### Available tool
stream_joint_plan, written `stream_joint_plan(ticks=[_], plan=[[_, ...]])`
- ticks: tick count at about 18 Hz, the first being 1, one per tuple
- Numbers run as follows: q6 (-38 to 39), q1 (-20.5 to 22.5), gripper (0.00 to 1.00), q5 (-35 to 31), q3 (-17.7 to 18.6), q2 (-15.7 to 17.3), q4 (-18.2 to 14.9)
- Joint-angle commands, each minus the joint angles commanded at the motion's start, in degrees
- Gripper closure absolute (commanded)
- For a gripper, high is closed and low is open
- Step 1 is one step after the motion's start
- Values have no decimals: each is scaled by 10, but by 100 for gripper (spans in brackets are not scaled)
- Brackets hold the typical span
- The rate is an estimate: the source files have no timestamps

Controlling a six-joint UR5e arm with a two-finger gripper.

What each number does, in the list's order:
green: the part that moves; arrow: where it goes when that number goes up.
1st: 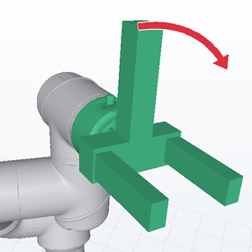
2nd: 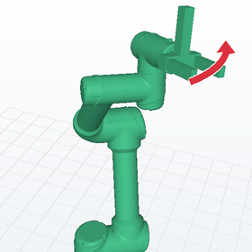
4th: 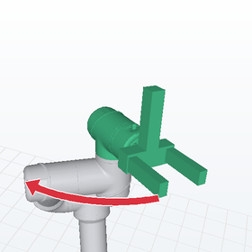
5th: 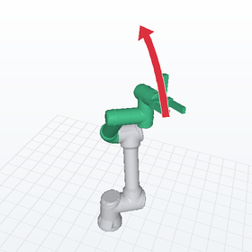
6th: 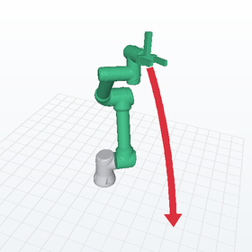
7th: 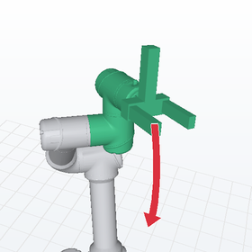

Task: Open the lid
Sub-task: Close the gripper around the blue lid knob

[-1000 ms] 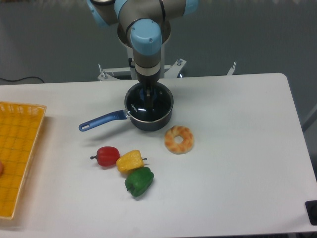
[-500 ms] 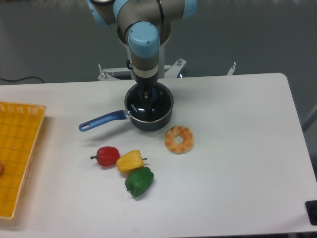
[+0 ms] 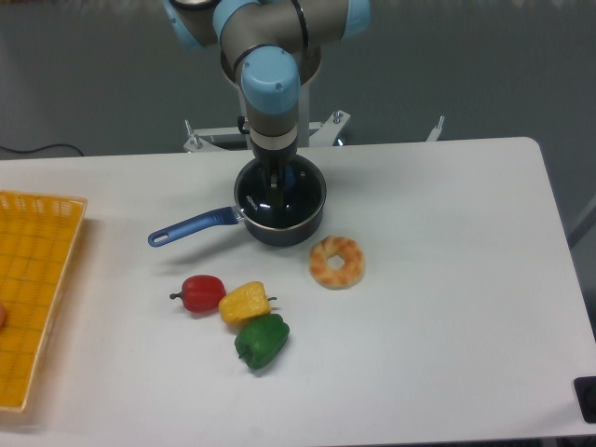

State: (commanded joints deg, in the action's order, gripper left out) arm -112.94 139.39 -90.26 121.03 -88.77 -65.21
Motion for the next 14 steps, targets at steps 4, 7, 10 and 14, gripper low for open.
stream_joint_plan(ticks=[4, 7, 10, 14], plan=[[-1, 0, 3, 5, -2, 0, 0], [-4, -1, 3, 5, -1, 5, -1], [-22, -1, 3, 4, 1, 11, -2], [-24, 0, 4, 4, 2, 11, -2]])
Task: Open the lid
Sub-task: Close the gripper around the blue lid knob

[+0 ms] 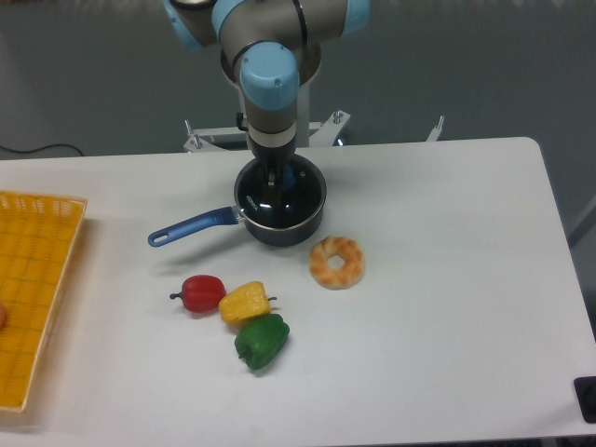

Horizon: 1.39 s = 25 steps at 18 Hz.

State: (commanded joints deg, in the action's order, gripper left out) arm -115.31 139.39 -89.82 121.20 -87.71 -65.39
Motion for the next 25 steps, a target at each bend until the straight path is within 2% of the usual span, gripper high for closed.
stream_joint_plan(ticks=[11, 25], plan=[[-10, 1, 11, -4, 1, -1, -1], [-10, 2, 29, -4, 0, 0, -2]])
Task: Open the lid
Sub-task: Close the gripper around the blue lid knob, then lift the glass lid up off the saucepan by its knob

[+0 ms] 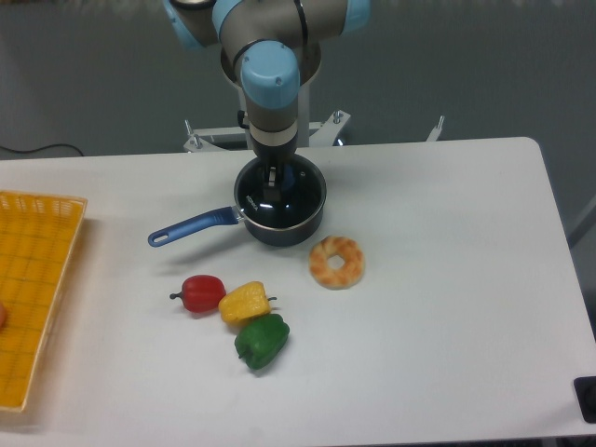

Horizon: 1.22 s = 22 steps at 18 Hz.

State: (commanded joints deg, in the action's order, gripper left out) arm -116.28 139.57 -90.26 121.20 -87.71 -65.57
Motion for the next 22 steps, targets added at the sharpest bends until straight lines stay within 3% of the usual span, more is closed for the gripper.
stream_joint_plan(ticks=[22], plan=[[3, 2, 37, -4, -10, 4, -5]])
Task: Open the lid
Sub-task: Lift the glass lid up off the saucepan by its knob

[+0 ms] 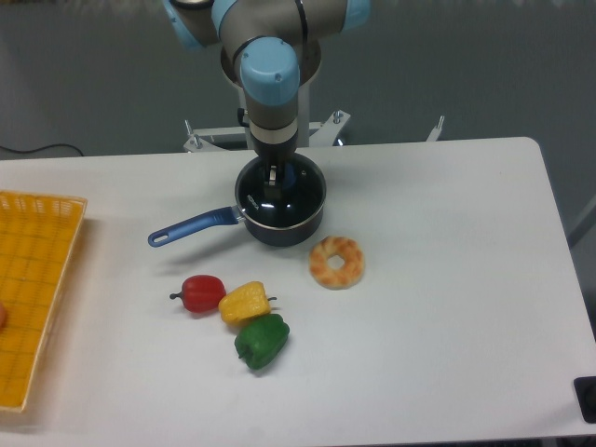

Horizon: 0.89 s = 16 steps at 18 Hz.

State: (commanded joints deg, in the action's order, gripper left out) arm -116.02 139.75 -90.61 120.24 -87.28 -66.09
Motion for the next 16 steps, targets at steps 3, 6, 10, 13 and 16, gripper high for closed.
stream_joint_plan(ticks=[3, 6, 10, 13, 16], plan=[[1, 3, 37, 0, -19, -2, -28], [0, 8, 37, 0, -46, -4, -63], [0, 19, 37, 0, -51, -5, -66], [2, 26, 37, 1, -58, -8, -66], [3, 32, 37, 1, -67, -14, -67]])
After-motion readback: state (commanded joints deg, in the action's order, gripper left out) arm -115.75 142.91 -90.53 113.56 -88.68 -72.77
